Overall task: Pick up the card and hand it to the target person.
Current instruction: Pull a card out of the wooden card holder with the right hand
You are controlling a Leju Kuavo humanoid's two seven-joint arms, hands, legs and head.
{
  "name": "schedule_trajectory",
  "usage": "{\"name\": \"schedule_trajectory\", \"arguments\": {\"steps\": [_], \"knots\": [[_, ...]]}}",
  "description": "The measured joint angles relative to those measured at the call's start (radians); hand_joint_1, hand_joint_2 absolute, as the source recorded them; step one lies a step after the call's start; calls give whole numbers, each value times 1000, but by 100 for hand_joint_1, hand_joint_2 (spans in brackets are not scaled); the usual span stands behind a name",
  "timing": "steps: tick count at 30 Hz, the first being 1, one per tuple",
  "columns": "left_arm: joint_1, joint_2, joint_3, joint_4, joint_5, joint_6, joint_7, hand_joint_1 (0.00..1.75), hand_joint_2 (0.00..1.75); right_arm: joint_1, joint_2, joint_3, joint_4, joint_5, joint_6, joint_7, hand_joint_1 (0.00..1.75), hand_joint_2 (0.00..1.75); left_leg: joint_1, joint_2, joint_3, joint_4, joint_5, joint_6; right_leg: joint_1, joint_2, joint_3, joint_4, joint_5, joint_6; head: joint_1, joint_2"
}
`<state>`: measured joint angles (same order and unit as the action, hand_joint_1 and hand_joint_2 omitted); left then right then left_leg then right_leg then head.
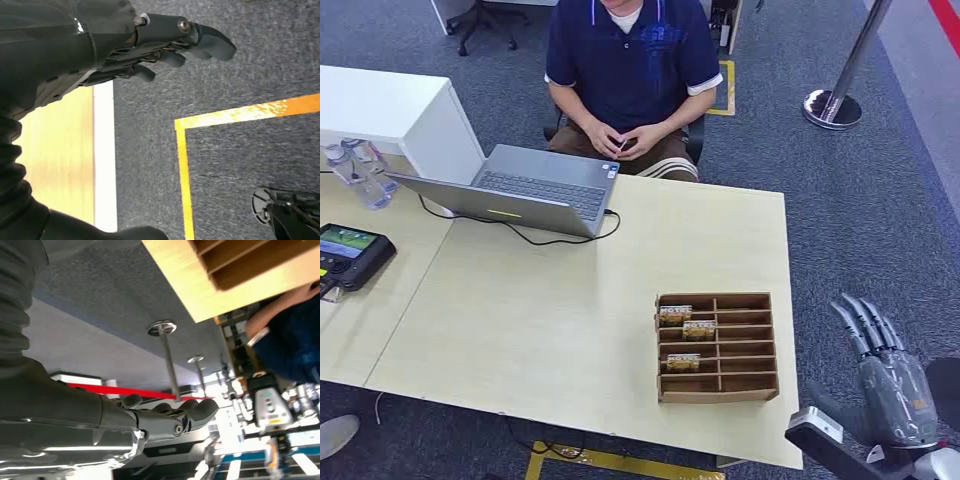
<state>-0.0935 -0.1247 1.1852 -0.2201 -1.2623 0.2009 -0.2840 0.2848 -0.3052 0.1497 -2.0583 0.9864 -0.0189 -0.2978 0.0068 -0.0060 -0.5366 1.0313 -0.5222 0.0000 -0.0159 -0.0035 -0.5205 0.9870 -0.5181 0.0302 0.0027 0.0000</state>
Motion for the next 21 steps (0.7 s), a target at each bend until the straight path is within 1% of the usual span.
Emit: {"name": "schedule_trajectory", "arguments": {"steps": [2,4,8,11,15,17,21], "knots": [[0,0,0,0,0,-1,1,0,175,-1,-6,13,0,23,5,16,5,175,0,0,0,0,0,0,0,0,0,0,0,0,0,0],[0,0,0,0,2,-1,2,0,175,-6,-14,46,7,84,-9,61,7,175,0,0,0,0,0,0,0,0,0,0,0,0,0,0],[0,0,0,0,8,-1,-1,0,175,-23,-10,143,52,208,-105,168,11,175,0,0,0,0,0,0,0,0,0,0,0,0,0,0],[1,-2,1,0,16,0,-5,0,175,-22,-8,218,69,241,-140,225,18,175,1,0,0,0,0,0,0,0,0,0,0,0,0,0],[1,-6,2,0,21,2,-11,0,175,-40,-3,291,98,248,-149,248,40,175,1,0,0,0,0,0,0,0,0,0,0,0,0,0],[1,-8,1,0,20,2,-15,0,175,-57,7,316,113,247,-144,250,47,175,0,0,0,0,0,0,0,0,0,0,0,0,0,0],[1,-8,1,0,18,2,-15,0,175,-86,32,369,145,232,-96,237,64,175,0,0,0,0,0,0,0,0,0,0,0,0,0,0]]}}
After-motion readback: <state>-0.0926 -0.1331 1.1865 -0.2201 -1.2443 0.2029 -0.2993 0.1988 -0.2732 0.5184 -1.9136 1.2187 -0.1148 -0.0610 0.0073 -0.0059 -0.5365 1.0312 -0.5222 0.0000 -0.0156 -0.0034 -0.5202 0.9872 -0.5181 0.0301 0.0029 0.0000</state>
